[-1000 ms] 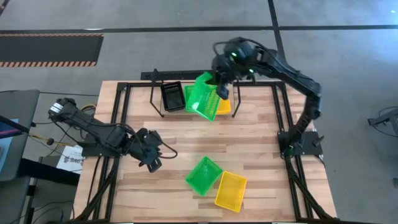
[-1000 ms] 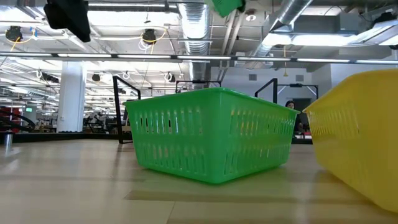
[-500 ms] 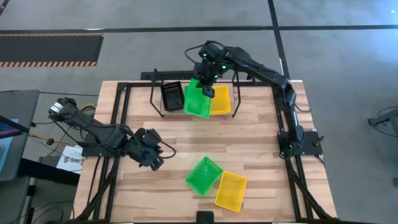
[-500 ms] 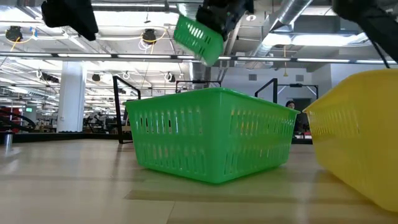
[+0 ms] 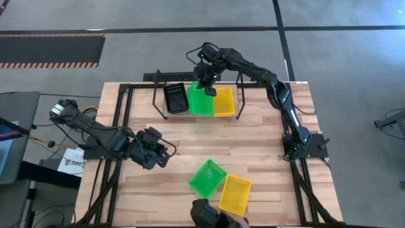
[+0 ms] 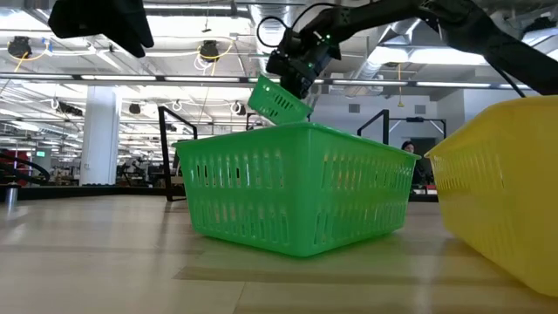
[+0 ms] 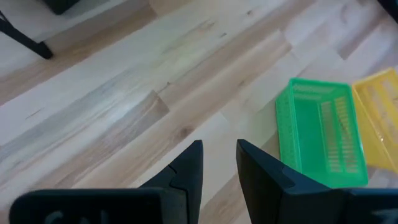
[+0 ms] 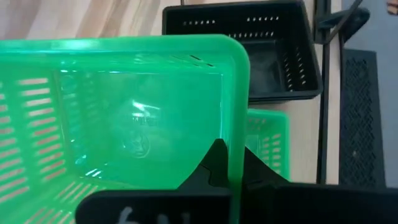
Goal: Stack baskets on shelf by color
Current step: Stack the top green bin on top of the green bin on the shelf
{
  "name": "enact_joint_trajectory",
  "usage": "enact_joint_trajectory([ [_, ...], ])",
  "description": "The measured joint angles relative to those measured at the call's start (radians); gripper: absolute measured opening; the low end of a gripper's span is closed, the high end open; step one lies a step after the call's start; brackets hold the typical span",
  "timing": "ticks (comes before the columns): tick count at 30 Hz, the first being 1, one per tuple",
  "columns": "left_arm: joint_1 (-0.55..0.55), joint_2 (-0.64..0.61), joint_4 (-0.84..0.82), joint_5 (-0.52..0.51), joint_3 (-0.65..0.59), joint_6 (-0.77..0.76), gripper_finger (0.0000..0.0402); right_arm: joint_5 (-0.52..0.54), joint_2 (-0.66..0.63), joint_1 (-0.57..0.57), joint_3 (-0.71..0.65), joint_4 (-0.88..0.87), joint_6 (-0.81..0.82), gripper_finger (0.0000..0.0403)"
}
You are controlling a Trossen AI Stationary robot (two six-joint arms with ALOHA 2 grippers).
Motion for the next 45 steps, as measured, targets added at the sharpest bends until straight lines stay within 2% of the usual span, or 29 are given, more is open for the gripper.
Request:
enact_joint_trajectory([
  [10,0.000,0.000,0.000,-0.050,0.000,-0.046,0.0083,-0.006,0.000,-0.031,-0.004,0.062,-0.045,0.0000],
  [16,0.000,0.000,0.000,-0.075,0.000,-0.043,0.0083,0.038,0.000,-0.032,-0.004,0.108,-0.063,0.0000],
  [27,0.000,0.000,0.000,-0.099,0.000,-0.038,0.0084,0.046,0.000,-0.045,-0.006,0.078,-0.065,0.0000],
  [36,0.000,0.000,0.004,-0.101,-0.015,-0.039,0.0084,0.051,0.000,-0.050,-0.124,0.097,-0.056,0.0000],
  [45,0.000,0.000,0.014,-0.102,-0.025,-0.039,0.0084,0.096,0.000,-0.052,-0.136,0.092,-0.086,0.0000],
])
